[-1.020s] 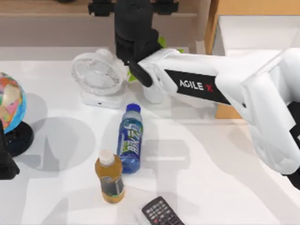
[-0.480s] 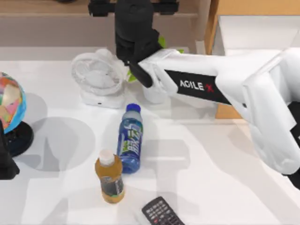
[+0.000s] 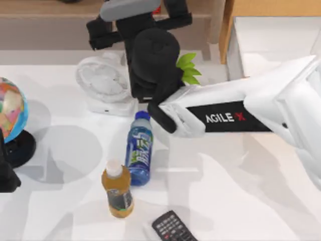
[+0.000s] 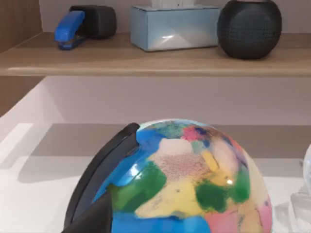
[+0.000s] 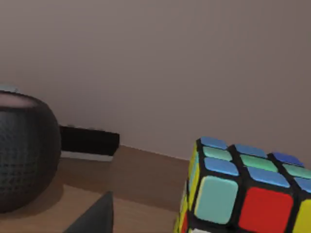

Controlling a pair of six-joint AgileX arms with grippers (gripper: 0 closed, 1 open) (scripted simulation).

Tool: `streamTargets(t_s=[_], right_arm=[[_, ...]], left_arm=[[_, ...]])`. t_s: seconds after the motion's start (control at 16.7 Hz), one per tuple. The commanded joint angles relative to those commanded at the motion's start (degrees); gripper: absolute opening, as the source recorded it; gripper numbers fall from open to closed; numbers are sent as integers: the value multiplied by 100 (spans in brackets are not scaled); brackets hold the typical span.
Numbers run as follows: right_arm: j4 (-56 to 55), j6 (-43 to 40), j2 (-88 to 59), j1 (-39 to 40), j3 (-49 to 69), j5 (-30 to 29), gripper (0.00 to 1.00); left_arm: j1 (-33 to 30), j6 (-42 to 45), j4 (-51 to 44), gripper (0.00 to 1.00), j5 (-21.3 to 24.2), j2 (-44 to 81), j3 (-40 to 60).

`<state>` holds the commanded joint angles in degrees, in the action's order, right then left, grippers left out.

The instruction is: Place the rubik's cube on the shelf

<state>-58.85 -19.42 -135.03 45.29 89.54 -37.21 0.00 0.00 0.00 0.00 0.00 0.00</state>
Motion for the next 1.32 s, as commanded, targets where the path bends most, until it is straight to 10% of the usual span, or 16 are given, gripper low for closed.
streamTargets(t_s=[0.72, 1.32], right_arm=[[-3853, -4907, 1862, -893, -6511, 1334, 100], [-4182, -6968, 2172, -2543, -7722, 1551, 100]], left_arm=[[0, 0, 0, 100, 0, 0, 0], [0, 0, 0, 100, 0, 0, 0]])
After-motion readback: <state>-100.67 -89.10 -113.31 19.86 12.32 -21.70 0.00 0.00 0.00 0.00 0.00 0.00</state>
